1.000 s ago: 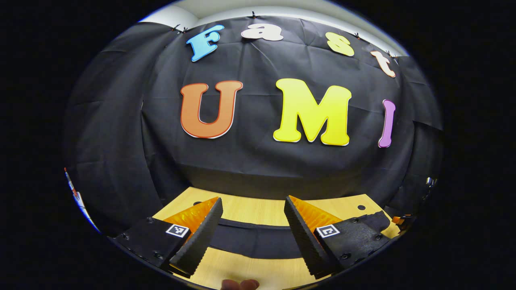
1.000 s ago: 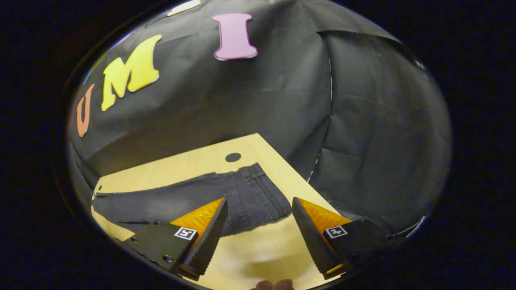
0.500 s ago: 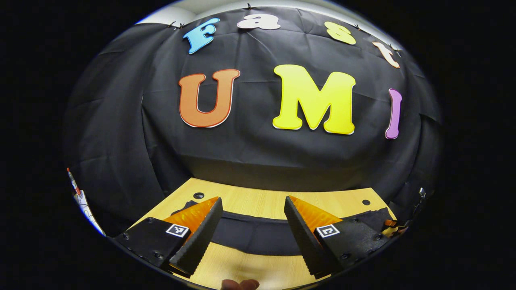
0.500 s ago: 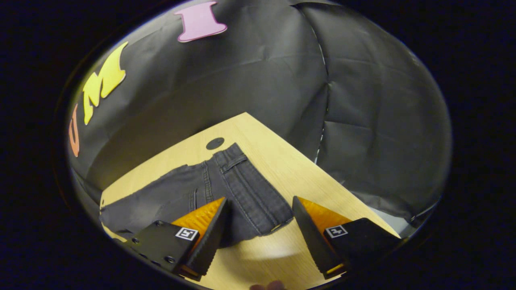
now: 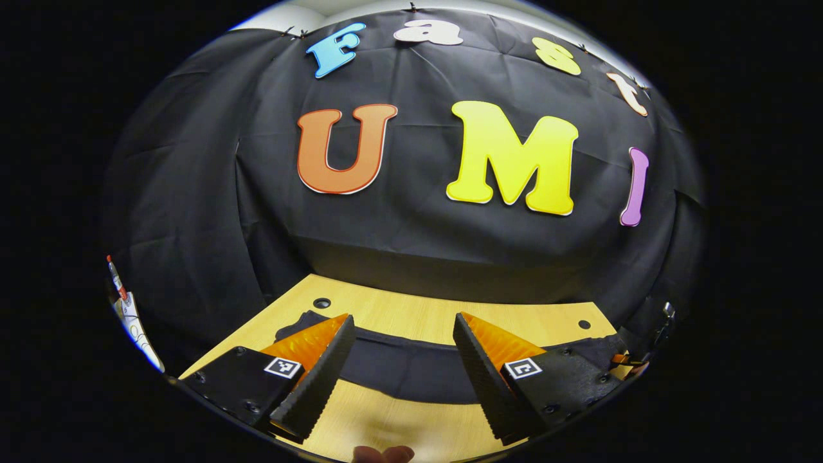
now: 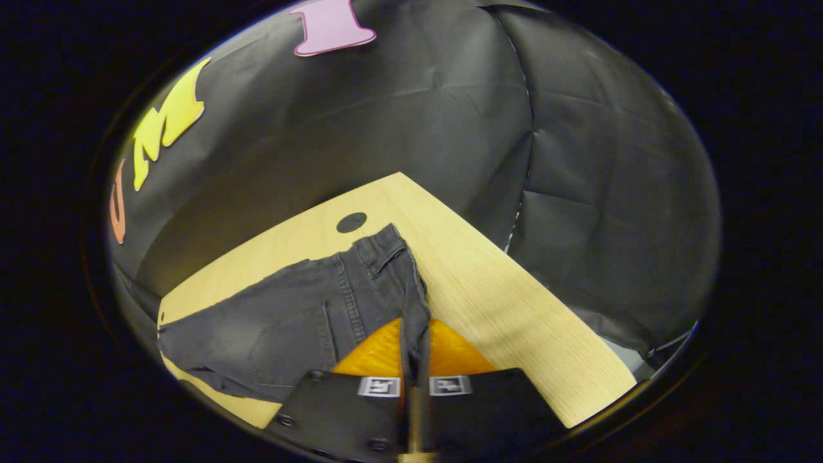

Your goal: Grasp the waist and the cuffs of the jeans and fold them to make the two legs overlap; first hold the waist and fold one-third of the jeans toward the cuffs, then hold the cuffs and fold the remaining one-third in the same direction to finish folding.

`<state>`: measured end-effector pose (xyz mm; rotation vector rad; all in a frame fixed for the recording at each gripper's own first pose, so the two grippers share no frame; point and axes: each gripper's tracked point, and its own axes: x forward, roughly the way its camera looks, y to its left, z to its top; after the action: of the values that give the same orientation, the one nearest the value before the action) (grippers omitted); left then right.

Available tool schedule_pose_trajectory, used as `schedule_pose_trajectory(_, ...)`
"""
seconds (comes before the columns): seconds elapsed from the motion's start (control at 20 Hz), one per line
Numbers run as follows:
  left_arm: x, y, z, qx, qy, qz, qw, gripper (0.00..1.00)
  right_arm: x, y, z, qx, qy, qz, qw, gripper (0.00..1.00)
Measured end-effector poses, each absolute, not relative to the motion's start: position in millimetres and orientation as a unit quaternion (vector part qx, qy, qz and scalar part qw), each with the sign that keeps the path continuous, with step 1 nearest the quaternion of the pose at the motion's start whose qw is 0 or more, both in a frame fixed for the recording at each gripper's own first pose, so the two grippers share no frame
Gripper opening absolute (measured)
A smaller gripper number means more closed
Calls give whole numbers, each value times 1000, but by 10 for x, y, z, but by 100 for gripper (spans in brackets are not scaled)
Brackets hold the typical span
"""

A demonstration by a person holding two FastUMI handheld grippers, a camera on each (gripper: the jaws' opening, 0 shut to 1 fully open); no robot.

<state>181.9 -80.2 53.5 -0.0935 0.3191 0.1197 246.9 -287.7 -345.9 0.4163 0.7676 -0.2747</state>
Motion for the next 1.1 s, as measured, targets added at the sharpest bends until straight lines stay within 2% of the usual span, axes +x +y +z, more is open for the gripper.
schedule_pose_trajectory(0.05, 1803, -736, 547, -46, 155, 63, 985, 99, 2454, -2873, -3392, 212, 372, -136, 894, 1)
schedule_pose_trajectory(0.15, 1766, -587, 553, -53, 151, 69, 985, 99, 2451, -2820, -3127, 227, 361, -135, 894, 1)
schedule_pose_trajectory(0.4, 1627, -149, 508, -78, 142, 89, 983, 99, 2535, -2474, -2168, 194, 315, -106, 923, 1)
schedule_pose_trajectory(0.5, 1560, 49, 495, -80, 133, 95, 983, 99, 2622, -2132, -1697, 186, 293, -82, 934, 1)
schedule_pose_trajectory(0.55, 1534, 151, 498, -78, 130, 96, 984, 99, 2654, -1907, -1484, 176, 284, -64, 940, 5)
schedule_pose_trajectory(0.6, 1503, 254, 500, -74, 126, 100, 984, 99, 2706, -1650, -1272, 163, 275, -47, 946, 1)
schedule_pose_trajectory(0.7, 1450, 448, 538, -69, 114, 102, 986, 99, 2787, -1069, -920, 139, 260, -12, 956, 5)
schedule_pose_trajectory(0.9, 1318, 866, 568, -66, 102, 107, 987, 99, 2828, 329, -683, 100, 246, 63, 962, 1)
schedule_pose_trajectory(1.1, 1117, 1295, 463, -67, 115, 120, 984, 99, 2739, 1546, -1225, 80, 273, 122, 951, 1)
